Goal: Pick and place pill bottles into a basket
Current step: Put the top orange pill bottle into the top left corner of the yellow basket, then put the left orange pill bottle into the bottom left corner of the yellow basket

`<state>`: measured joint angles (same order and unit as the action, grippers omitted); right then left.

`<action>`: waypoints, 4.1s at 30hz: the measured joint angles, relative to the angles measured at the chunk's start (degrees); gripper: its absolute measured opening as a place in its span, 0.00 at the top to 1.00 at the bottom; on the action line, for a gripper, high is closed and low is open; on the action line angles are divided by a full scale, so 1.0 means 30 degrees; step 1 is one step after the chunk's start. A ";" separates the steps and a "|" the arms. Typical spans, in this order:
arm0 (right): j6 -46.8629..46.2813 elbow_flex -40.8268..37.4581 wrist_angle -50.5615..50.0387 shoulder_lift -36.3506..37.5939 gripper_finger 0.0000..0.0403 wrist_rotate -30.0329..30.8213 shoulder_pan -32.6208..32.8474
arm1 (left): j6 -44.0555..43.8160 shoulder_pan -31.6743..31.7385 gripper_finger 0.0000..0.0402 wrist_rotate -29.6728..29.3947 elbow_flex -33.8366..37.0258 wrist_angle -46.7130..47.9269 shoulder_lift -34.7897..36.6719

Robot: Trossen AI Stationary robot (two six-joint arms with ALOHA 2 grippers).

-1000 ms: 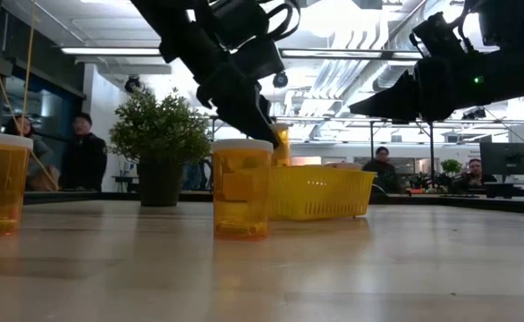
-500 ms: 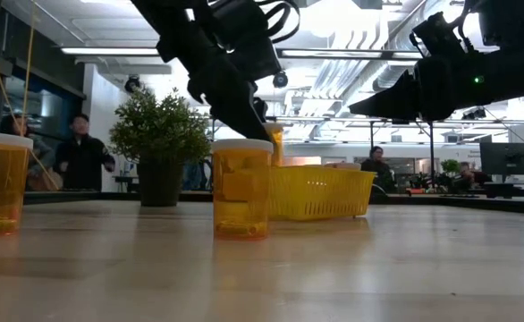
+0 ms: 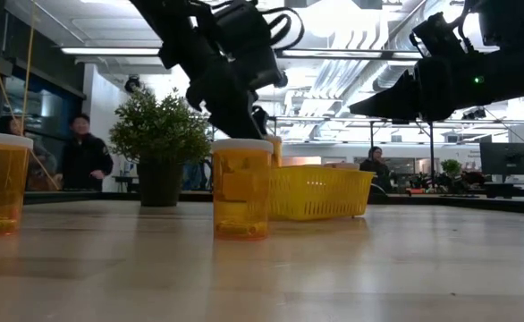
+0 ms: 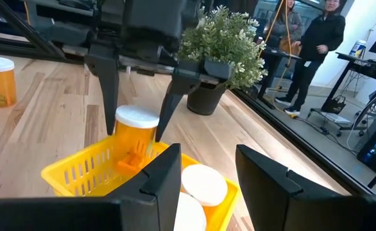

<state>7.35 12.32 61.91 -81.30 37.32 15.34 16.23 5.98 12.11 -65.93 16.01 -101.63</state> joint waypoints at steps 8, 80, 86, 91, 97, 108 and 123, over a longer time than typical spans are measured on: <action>0.0033 0.0000 -0.0066 0.0000 0.65 0.0052 0.0003 | 0.0004 0.0000 0.36 -0.0219 0.0029 0.0000 -0.0252; -0.1910 0.0000 -0.0885 0.0007 0.65 -0.0132 -0.0002 | -1.8869 -1.2990 0.10 -0.5288 -0.3123 1.5775 0.0381; -0.2006 0.0000 -0.0998 0.0007 0.65 -0.0143 -0.0004 | -1.8664 -1.2990 0.10 -0.4843 -0.2114 1.5155 0.0374; -0.2008 0.0000 -0.1039 0.0007 0.65 -0.0152 0.0001 | -1.8797 -1.2983 0.10 -0.5185 -0.1836 1.5087 0.0374; -0.2004 0.0000 -0.1038 0.0007 0.65 -0.0156 0.0003 | -1.8404 -1.2990 0.10 -0.5215 -0.1836 1.4358 0.0374; -0.2019 0.0000 -0.1369 0.0007 0.65 -0.0174 0.0003 | -1.7996 -1.2983 0.10 -0.4998 -0.0613 1.3313 0.0396; -0.2191 0.0000 -0.1435 0.0007 0.65 -0.0167 0.0003 | -1.6762 -1.2983 0.15 -0.5222 -0.0568 1.3042 0.0396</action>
<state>0.78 12.32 57.60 -81.28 36.82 15.35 -34.06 -32.97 -3.55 -67.64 55.13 -100.44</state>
